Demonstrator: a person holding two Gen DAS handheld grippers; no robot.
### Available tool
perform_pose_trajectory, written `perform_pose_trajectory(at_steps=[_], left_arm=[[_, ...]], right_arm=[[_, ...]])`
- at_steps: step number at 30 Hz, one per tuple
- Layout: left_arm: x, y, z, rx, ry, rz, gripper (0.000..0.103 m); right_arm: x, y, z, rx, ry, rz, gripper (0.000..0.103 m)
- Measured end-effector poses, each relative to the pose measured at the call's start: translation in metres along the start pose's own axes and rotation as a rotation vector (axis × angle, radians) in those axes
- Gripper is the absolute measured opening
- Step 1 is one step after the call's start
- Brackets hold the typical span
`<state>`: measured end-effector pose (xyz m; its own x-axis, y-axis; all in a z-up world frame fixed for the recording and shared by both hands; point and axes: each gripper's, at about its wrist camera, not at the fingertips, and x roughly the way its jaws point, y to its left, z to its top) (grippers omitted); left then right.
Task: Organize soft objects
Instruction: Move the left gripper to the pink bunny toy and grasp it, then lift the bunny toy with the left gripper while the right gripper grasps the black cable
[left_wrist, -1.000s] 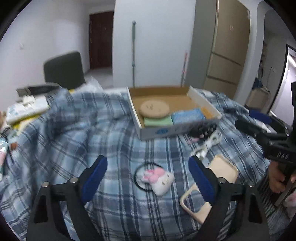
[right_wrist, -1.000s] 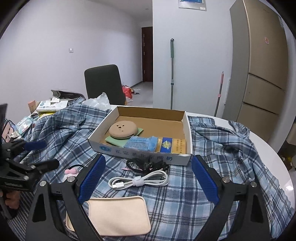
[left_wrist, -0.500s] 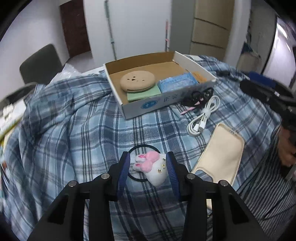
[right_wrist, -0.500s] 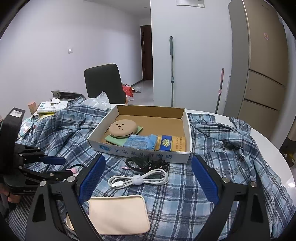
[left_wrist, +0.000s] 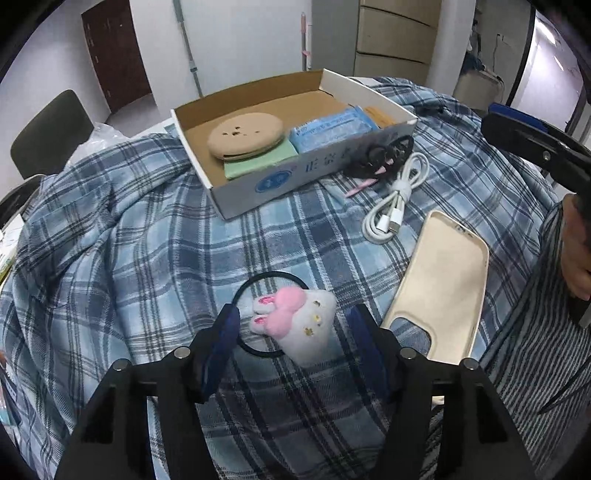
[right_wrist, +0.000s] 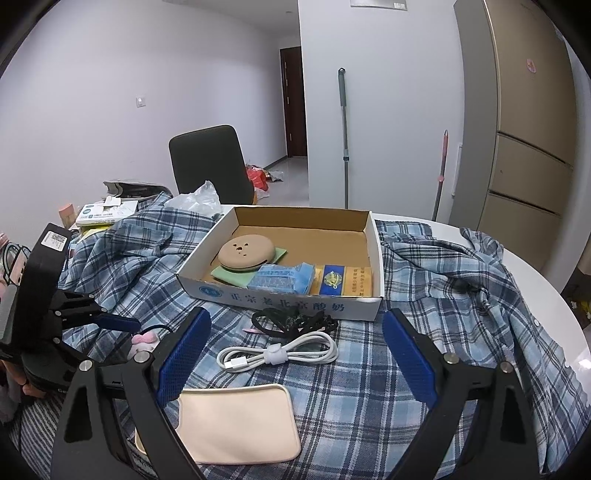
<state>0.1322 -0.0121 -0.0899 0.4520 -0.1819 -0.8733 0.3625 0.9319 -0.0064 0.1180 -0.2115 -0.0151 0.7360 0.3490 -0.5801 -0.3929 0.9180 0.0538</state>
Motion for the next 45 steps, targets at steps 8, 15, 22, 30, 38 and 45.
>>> perform_pose_trajectory(at_steps=[8, 15, 22, 30, 38, 45], left_arm=[[0.010, 0.004, 0.000, -0.019, 0.040, -0.001, 0.033], [-0.029, -0.004, -0.003, -0.028, -0.111, -0.005, 0.030], [-0.081, -0.029, 0.005, -0.047, -0.363, -0.015, 0.030], [-0.093, -0.043, 0.019, -0.110, -0.566, 0.023, 0.030], [-0.073, -0.030, 0.003, -0.168, -0.590, 0.096, 0.030], [-0.077, -0.035, -0.004, -0.160, -0.632, 0.148, 0.030]], right_arm=[[0.005, 0.003, -0.002, -0.017, 0.025, 0.007, 0.093], [0.003, -0.001, -0.002, 0.000, 0.017, 0.004, 0.093], [-0.003, -0.005, 0.000, 0.023, -0.004, -0.008, 0.093], [-0.005, -0.002, -0.001, 0.008, 0.001, -0.002, 0.093], [0.022, 0.013, -0.014, -0.048, 0.145, 0.092, 0.093], [0.045, 0.023, -0.023, -0.076, 0.277, 0.183, 0.093]])
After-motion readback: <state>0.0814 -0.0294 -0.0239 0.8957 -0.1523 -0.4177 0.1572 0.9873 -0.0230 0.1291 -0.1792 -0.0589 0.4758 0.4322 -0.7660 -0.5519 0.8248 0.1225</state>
